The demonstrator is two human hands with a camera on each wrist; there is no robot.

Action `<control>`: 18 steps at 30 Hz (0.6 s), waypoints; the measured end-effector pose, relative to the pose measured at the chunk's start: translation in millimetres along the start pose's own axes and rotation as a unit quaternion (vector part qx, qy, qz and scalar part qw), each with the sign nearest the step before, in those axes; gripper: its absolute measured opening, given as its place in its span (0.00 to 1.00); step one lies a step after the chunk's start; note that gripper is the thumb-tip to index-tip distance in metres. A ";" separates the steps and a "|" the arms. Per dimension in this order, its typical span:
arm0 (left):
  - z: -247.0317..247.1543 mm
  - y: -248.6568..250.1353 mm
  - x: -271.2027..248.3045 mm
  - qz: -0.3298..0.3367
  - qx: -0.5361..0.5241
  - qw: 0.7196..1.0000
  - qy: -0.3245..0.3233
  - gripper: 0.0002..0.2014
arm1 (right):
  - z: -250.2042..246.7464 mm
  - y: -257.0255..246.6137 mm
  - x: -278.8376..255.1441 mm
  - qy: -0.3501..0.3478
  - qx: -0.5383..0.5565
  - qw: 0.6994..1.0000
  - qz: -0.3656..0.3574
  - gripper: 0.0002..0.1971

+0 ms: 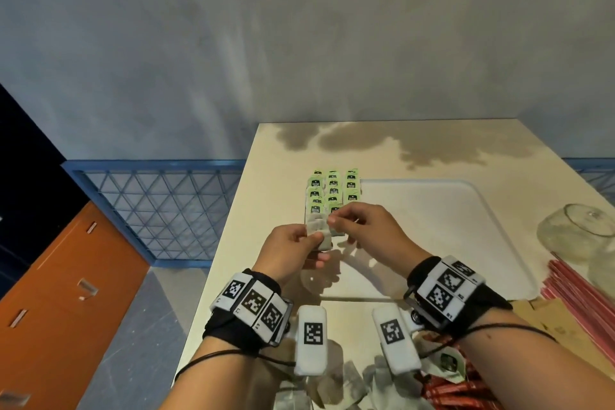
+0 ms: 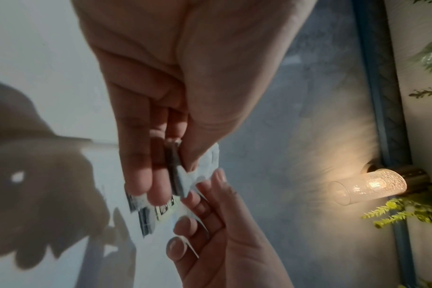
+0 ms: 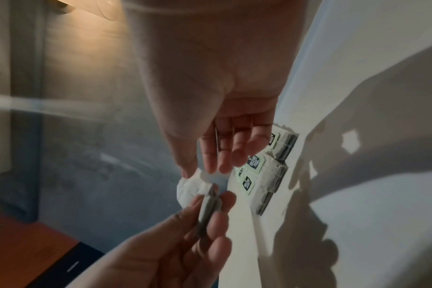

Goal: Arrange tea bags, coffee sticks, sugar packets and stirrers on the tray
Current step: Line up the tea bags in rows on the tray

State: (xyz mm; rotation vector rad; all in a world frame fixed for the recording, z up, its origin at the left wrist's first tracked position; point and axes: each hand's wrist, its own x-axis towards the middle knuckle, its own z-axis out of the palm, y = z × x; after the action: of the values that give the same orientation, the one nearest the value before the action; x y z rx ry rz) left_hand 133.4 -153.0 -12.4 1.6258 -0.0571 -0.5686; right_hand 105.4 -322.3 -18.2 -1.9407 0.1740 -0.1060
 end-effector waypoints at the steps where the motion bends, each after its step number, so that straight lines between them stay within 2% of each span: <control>1: 2.7 0.9 -1.7 0.004 0.013 1.000 -0.007 0.06 | 0.4 -0.1 -3.7 -0.001 -0.003 1.000 -0.004 0.06; 4: 10.1 0.2 -7.0 0.007 0.036 0.999 -0.009 0.04 | -3.0 -2.0 -14.1 0.010 -0.022 1.000 -0.014 0.07; 6: 12.7 -0.8 -6.7 0.055 0.097 0.993 0.046 0.02 | -7.4 -4.6 -18.7 0.036 -0.036 0.999 -0.018 0.08; 8: 15.7 0.0 -7.7 0.118 0.171 0.972 0.107 0.08 | -10.9 -8.5 -22.3 0.073 -0.056 0.996 -0.016 0.10; 9: 18.7 1.4 -9.7 0.140 0.193 0.964 0.117 0.10 | -11.4 -10.7 -23.8 0.087 -0.071 0.994 -0.015 0.10; 14: 39.5 2.6 -16.6 0.170 0.229 0.955 0.082 0.14 | -4.2 -18.3 -30.3 0.096 -0.122 0.987 -0.037 0.09; 16: 42.8 2.0 -12.7 0.186 0.242 0.948 0.092 0.12 | -1.3 -18.8 -32.3 0.092 -0.141 0.984 -0.053 0.09; 18: 43.3 1.2 -7.0 0.191 0.219 0.953 0.088 0.10 | -1.5 -19.4 -33.7 0.085 -0.146 0.984 -0.060 0.11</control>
State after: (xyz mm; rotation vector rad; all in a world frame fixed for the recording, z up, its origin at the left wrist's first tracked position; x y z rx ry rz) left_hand 110.6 -190.5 -10.1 2.0241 -0.3805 -0.1112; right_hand 73.3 -310.9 0.7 -2.2359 0.1939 -0.3433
